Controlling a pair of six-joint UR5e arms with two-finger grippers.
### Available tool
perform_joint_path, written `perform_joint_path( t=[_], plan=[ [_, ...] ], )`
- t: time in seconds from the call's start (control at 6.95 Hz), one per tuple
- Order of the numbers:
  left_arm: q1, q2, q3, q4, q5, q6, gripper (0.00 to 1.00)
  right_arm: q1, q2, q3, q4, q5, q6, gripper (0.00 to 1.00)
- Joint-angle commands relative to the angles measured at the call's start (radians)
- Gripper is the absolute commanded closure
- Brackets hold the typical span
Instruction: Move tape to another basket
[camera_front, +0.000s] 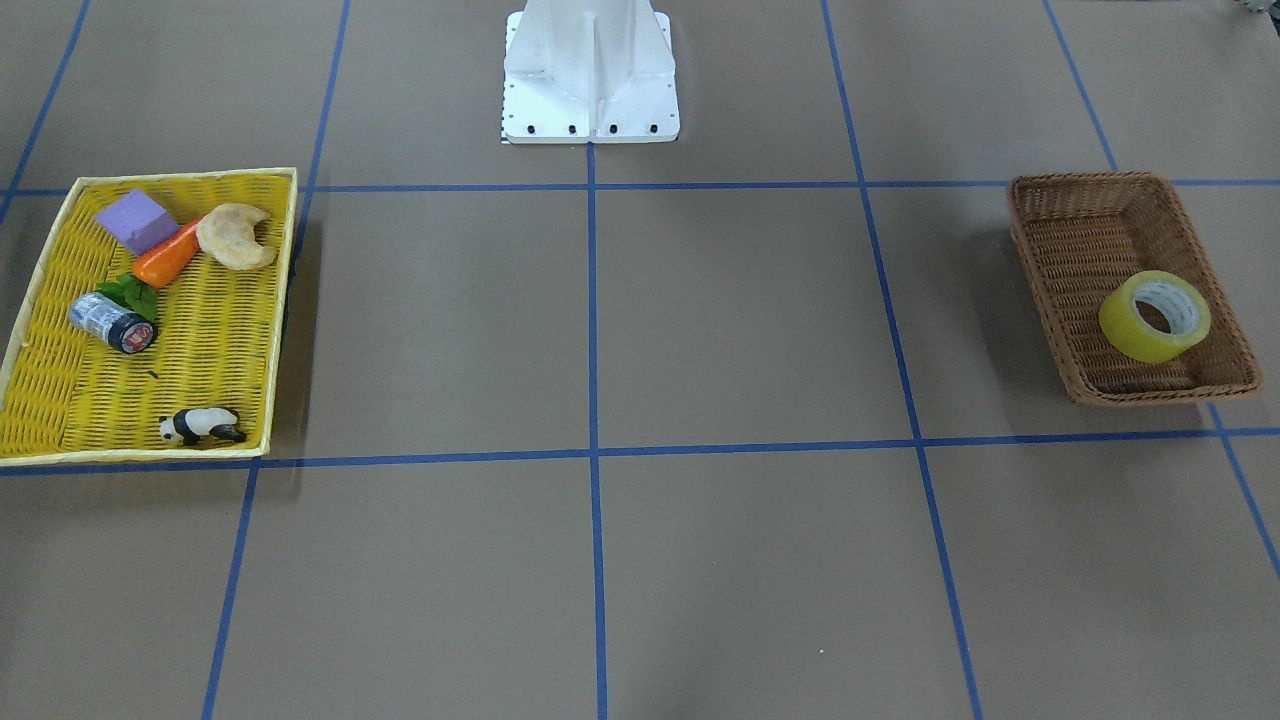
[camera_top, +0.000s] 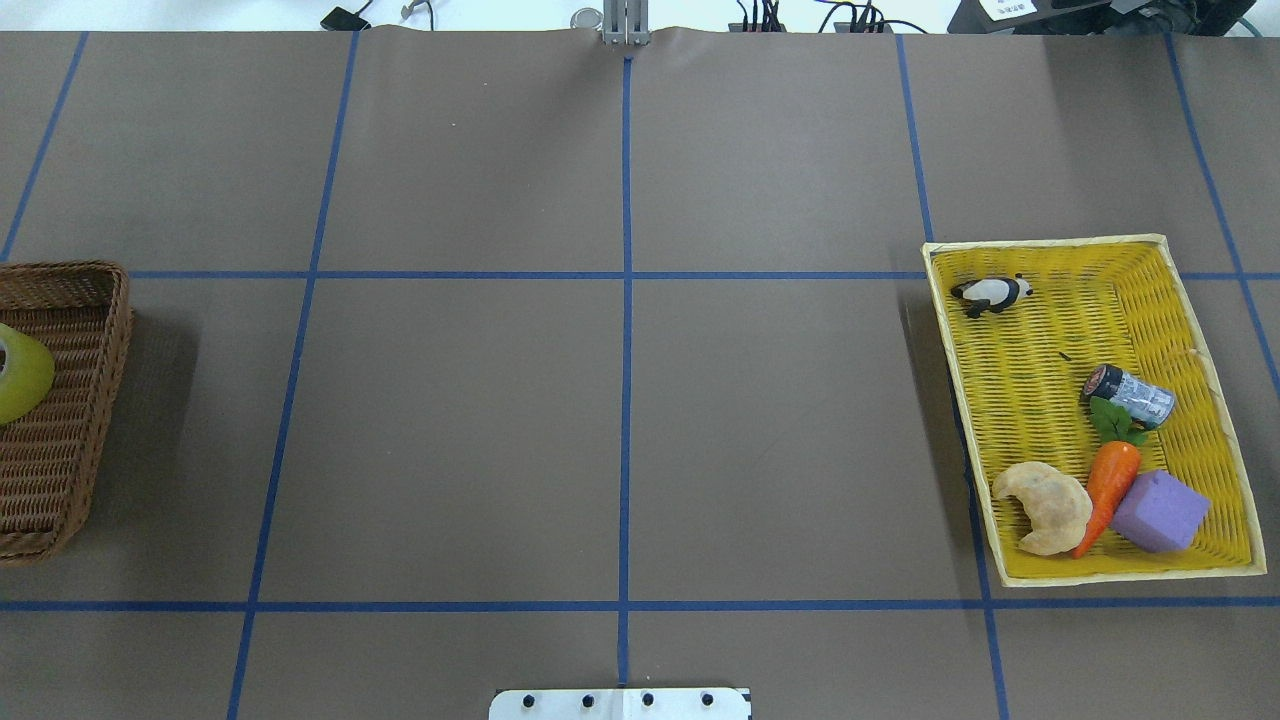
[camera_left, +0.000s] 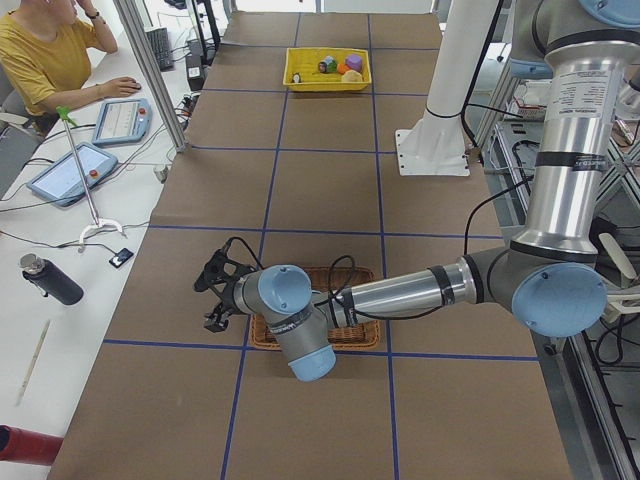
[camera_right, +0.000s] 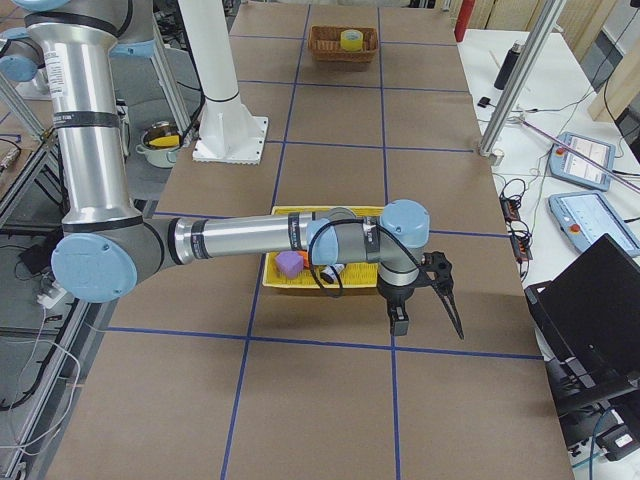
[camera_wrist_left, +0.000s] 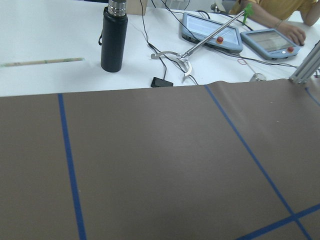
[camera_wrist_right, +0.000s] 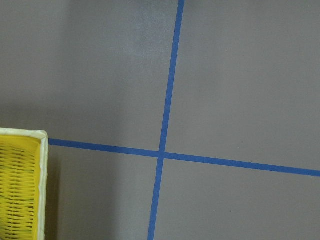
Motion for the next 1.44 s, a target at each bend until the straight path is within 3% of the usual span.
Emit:
perform_joint_path(
  t=[0.0, 0.58, 0.86, 1.01, 1.3],
  plan=[
    [-0.001, 0.001, -0.051, 0.292, 0.077, 0.267, 0.02, 0.000, -0.006, 0.000, 0.000, 0.001, 0.003, 0.00],
    [-0.042, 0.010, -0.100, 0.870, 0.067, 0.440, 0.02, 0.000, -0.008, -0.008, 0.000, 0.000, 0.003, 0.00],
    [-0.046, -0.001, -0.126, 1.110, -0.002, 0.440, 0.02, 0.000, -0.008, -0.012, 0.000, 0.000, 0.009, 0.00],
    [-0.050, 0.030, -0.193, 1.123, -0.007, 0.438, 0.02, -0.003, -0.008, -0.020, 0.000, 0.001, 0.012, 0.00],
    [-0.049, 0.067, -0.195, 1.126, -0.012, 0.438, 0.02, -0.003, -0.012, -0.034, 0.000, 0.001, 0.004, 0.00]
  ],
)
